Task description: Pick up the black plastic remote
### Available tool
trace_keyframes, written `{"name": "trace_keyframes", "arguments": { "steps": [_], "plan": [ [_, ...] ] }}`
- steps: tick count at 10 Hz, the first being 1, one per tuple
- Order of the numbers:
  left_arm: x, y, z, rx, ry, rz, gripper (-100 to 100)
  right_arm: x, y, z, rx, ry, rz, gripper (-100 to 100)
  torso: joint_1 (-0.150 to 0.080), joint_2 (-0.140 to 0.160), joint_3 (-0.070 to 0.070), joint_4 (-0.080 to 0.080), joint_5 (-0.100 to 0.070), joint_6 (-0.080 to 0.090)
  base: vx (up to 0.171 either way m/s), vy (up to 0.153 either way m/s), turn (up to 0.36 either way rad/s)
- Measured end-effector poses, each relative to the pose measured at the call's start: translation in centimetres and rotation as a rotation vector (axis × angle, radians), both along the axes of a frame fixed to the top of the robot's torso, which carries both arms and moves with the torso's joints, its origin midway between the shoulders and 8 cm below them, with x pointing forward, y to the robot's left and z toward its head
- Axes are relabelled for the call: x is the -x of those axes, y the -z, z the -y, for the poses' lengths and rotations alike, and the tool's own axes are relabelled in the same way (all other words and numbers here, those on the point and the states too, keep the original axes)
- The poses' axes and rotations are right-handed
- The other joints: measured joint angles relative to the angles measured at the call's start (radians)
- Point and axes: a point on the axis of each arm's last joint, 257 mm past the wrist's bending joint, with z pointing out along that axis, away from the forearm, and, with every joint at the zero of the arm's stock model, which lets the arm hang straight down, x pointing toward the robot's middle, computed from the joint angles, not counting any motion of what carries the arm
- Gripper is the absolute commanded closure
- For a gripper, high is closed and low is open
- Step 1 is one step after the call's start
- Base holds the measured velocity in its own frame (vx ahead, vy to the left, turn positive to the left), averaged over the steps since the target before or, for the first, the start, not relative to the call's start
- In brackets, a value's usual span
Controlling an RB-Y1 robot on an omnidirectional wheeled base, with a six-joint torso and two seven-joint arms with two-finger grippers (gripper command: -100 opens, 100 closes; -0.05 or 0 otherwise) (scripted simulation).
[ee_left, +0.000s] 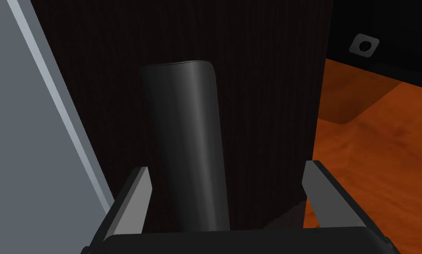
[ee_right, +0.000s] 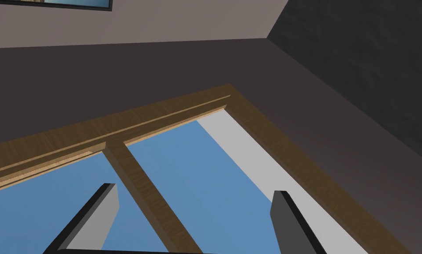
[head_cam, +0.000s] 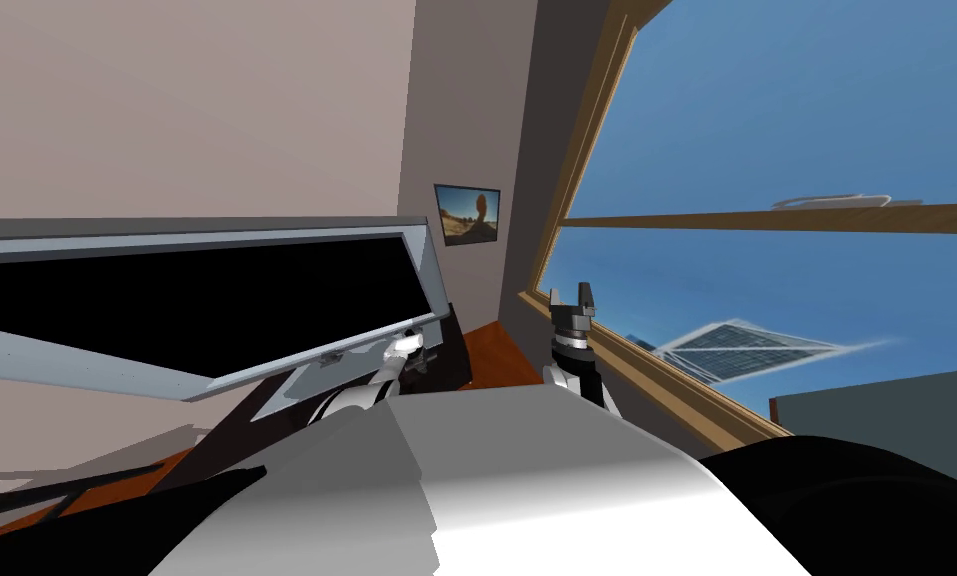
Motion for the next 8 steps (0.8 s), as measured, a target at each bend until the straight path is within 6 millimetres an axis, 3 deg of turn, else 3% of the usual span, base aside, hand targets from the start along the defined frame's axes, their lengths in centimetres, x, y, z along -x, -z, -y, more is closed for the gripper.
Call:
{"name": "trace_keyframes", "arguments": {
  "steps": [1, 2, 6, 7, 8],
  "plan": [
    [0.45, 0.5, -0.06, 0.0, 0.004, -0.001, -100, 0.0, 0.0, 0.0, 0.0, 0.0, 0.0, 0, 0.001, 0.0, 0.0, 0.0, 0.0, 0.0, 0.004, -0.007, 0.011],
    [0.45, 0.55, -0.08, 0.0, 0.005, 0.001, 100, 0.0, 0.0, 0.0, 0.0, 0.0, 0.0, 0, 0.002, 0.001, 0.001, 0.0, 0.0, 0.0, 0.0, 0.0, 0.0],
    [0.17, 0.37, -0.14, -0.001, 0.004, 0.006, 100, 0.0, 0.0, 0.0, 0.0, 0.0, 0.0, 0, 0.004, 0.001, 0.0, -0.002, 0.003, 0.0, 0.0, 0.0, 0.0],
    [0.17, 0.37, -0.13, -0.001, 0.004, 0.006, 0, 0.0, 0.0, 0.0, 0.0, 0.0, 0.0, 0, 0.005, 0.001, 0.0, -0.002, 0.003, 0.0, 0.0, 0.0, 0.0],
    [0.17, 0.38, -0.13, -0.001, 0.004, 0.006, 100, 0.0, 0.0, 0.0, 0.0, 0.0, 0.0, 0, 0.005, 0.001, 0.0, -0.002, 0.003, 0.0, -0.018, 0.031, -0.117]
  ]
}}
